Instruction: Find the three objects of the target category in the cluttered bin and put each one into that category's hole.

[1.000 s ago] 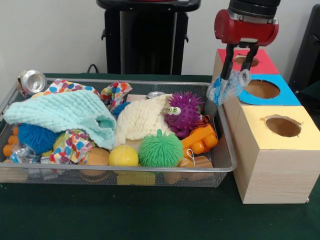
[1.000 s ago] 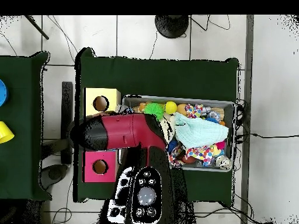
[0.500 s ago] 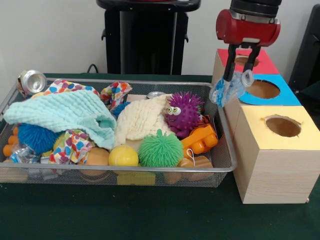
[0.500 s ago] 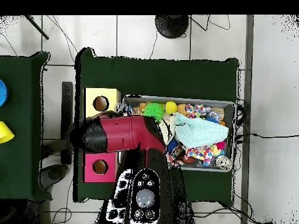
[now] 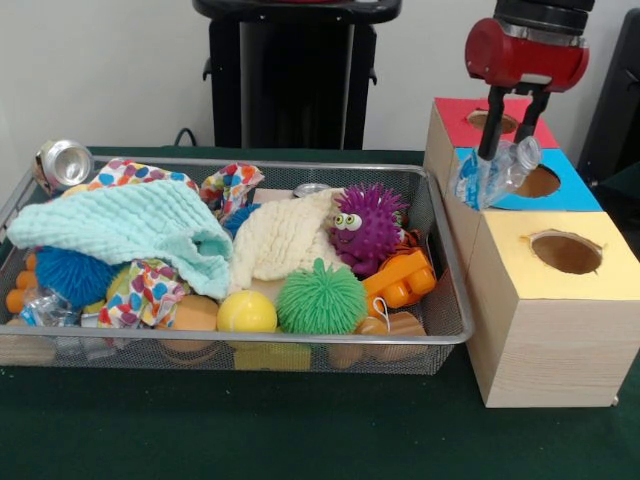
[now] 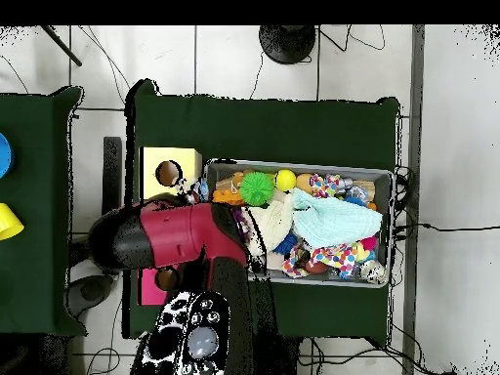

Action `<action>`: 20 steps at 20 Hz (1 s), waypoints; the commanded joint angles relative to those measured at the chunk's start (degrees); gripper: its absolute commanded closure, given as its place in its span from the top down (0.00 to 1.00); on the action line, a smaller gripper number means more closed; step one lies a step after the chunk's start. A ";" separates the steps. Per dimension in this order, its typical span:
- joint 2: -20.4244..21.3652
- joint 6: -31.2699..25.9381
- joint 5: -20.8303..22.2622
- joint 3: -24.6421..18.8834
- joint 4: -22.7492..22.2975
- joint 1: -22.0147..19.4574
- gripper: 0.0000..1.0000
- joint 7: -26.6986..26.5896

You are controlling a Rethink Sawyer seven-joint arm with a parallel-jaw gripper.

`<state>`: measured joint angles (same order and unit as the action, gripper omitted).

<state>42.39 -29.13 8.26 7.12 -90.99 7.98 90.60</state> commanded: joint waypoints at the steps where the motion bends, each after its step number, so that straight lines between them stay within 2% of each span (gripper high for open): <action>1: -2.36 0.37 0.47 0.73 -4.42 1.68 0.00 12.02; 6: -2.69 -0.45 0.04 2.00 -3.73 3.05 0.00 12.34; 20: -4.40 2.10 0.47 3.12 -3.38 3.64 0.00 11.82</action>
<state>41.31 -29.13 8.34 10.34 -90.99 11.89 90.60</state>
